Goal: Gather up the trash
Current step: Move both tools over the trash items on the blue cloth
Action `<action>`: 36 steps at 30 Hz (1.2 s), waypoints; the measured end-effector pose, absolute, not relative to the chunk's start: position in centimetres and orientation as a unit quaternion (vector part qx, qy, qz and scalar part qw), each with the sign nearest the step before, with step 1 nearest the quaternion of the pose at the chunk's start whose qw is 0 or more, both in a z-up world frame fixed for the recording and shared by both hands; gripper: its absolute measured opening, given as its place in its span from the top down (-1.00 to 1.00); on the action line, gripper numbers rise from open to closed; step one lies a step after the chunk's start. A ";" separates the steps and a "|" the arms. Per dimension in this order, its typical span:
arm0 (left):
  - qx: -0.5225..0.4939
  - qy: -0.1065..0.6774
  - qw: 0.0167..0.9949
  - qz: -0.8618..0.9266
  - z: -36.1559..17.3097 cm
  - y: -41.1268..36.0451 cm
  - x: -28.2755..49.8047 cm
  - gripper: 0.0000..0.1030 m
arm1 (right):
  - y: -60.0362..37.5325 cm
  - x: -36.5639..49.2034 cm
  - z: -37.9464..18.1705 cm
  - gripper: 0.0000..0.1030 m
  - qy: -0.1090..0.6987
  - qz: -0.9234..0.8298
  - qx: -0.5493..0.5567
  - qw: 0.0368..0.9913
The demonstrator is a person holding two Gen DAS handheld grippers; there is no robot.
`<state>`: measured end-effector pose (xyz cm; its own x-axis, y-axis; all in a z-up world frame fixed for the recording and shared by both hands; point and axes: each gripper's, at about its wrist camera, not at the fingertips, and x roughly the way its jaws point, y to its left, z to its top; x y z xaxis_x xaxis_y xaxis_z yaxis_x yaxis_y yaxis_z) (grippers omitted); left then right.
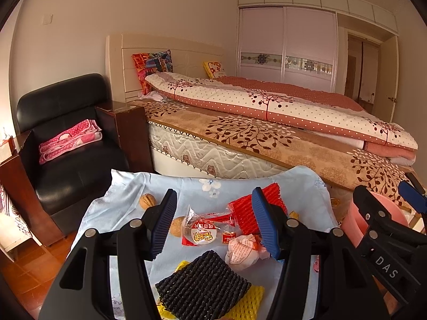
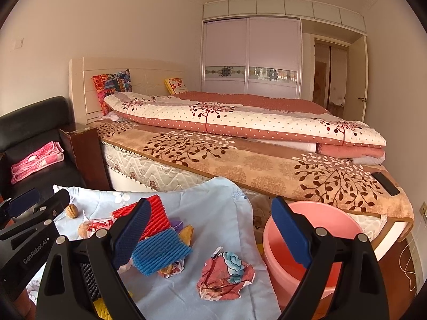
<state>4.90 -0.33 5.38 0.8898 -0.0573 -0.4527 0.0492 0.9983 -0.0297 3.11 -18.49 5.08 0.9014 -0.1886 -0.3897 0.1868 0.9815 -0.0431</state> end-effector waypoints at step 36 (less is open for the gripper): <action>0.004 0.242 0.970 -0.036 4.6 -1.2 4.0 -0.14 | -19.3 2.5 3.3 -0.75 0.223 -0.103 -0.006 0.969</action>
